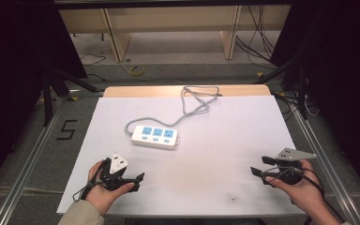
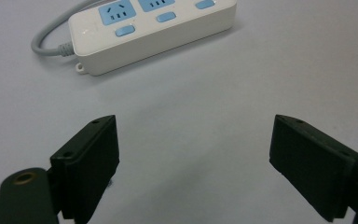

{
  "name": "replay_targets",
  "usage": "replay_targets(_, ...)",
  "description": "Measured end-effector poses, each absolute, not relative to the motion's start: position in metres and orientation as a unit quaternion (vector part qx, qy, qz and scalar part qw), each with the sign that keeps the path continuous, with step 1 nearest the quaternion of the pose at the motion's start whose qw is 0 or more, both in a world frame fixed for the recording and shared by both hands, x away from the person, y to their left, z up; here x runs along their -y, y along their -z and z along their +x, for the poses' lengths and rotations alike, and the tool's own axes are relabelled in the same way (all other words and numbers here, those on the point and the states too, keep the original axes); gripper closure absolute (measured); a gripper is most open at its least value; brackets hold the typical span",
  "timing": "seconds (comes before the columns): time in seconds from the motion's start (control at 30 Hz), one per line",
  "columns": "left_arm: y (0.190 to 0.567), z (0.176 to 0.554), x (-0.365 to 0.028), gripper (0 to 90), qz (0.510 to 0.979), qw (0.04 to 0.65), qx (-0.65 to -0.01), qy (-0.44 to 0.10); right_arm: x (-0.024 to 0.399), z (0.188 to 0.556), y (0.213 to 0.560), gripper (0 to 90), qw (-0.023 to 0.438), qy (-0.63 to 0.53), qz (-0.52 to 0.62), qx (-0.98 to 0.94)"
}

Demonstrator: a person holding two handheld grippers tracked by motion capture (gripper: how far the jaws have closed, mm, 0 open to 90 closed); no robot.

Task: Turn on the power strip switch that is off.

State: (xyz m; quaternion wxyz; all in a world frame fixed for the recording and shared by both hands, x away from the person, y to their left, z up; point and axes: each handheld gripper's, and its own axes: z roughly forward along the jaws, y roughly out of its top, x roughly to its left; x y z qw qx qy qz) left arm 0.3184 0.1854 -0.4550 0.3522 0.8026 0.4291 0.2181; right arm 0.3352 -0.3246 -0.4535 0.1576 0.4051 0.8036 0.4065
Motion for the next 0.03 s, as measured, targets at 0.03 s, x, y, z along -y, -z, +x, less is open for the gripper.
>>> replay_targets(0.03, 0.4542, 0.3191, -0.1834, 15.3, 0.802, 0.356, -0.429, -0.216, 0.3248, 0.3351, 0.4534, 33.9, 0.158, -0.406, 0.406, -0.803)
